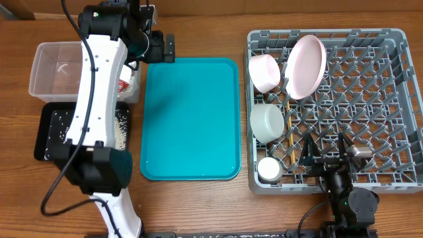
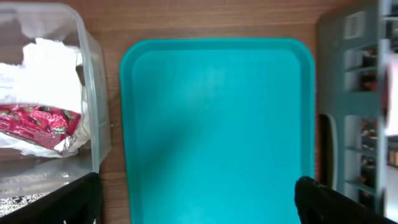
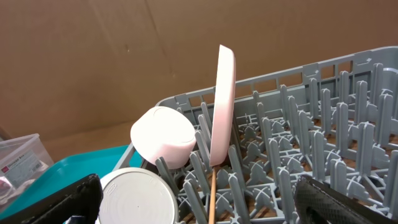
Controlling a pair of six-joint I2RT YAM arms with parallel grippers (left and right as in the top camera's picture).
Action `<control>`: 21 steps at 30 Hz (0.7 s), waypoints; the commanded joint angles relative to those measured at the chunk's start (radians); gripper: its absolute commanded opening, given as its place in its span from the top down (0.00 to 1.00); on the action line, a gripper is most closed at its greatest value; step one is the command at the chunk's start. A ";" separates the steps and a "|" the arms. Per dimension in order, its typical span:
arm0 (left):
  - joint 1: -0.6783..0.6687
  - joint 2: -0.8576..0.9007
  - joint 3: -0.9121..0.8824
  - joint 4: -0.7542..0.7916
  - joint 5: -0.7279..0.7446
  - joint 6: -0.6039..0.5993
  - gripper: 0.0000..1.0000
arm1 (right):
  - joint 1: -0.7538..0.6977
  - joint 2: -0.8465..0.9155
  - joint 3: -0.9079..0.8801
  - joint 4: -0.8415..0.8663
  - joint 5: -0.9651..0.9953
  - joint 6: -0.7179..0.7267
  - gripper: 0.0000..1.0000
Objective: Sort waste into correct bins and load items into the dishwasher
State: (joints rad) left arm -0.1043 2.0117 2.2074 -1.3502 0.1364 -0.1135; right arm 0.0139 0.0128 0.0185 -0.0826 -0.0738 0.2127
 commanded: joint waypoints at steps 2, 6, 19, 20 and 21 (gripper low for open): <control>-0.010 -0.132 0.019 -0.003 -0.062 -0.006 0.00 | -0.003 -0.010 -0.011 0.006 0.001 0.000 0.00; -0.014 -0.205 -0.068 0.085 -0.060 0.014 0.00 | -0.003 -0.010 -0.011 0.006 0.001 -0.001 0.00; -0.013 -0.661 -0.805 0.771 -0.010 0.138 0.00 | -0.003 -0.010 -0.011 0.006 0.001 -0.001 0.00; -0.011 -0.695 -0.851 0.806 -0.010 0.137 0.00 | -0.003 -0.010 -0.011 0.006 0.001 -0.001 0.00; -0.006 -0.748 -0.924 0.857 -0.008 0.137 0.00 | -0.003 -0.010 -0.011 0.006 0.001 -0.001 0.00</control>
State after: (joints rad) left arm -0.1116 1.4090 1.4330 -0.5709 0.1196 -0.0143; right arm 0.0139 0.0128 0.0185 -0.0822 -0.0738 0.2127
